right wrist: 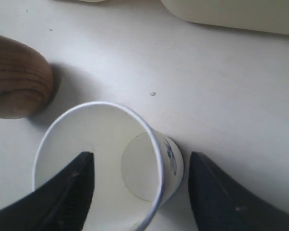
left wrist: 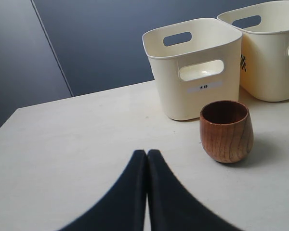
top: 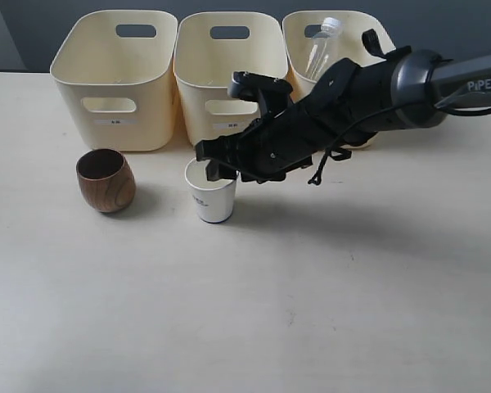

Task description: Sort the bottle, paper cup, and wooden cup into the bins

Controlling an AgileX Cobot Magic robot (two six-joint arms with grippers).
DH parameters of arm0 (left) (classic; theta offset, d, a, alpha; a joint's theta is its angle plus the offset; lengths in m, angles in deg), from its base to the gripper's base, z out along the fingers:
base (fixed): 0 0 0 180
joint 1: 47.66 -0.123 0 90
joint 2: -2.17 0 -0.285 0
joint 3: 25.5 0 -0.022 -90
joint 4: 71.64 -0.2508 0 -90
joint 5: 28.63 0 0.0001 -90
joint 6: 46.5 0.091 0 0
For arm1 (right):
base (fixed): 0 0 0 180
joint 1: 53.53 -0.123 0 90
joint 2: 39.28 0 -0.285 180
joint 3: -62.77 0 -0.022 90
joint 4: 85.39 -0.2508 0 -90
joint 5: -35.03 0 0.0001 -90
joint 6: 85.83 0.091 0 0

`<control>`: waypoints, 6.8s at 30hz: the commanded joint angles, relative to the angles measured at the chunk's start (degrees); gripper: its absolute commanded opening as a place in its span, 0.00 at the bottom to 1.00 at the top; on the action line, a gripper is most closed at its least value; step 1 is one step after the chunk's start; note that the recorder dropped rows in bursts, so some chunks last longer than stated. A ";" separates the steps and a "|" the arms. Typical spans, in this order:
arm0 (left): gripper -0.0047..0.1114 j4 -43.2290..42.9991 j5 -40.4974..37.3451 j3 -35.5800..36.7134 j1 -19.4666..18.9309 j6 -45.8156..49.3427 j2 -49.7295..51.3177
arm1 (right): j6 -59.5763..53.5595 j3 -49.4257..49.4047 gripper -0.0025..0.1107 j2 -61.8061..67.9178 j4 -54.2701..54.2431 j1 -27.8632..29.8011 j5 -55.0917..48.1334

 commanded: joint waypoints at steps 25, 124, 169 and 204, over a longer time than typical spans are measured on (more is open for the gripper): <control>0.04 0.00 0.41 0.07 0.18 -0.11 -0.28 | -1.28 0.15 0.02 -5.44 2.00 -0.01 3.60; 0.04 0.00 0.28 0.07 0.18 -0.11 -0.28 | -1.29 10.61 0.58 -4.90 1.74 -11.99 -0.71; 0.04 0.00 0.37 0.07 0.18 -0.11 -0.28 | -1.65 19.74 0.58 11.74 -9.70 -11.99 -0.97; 0.04 0.00 0.37 0.07 0.18 -0.11 -0.28 | -1.52 22.90 0.58 14.80 -15.01 -11.99 2.93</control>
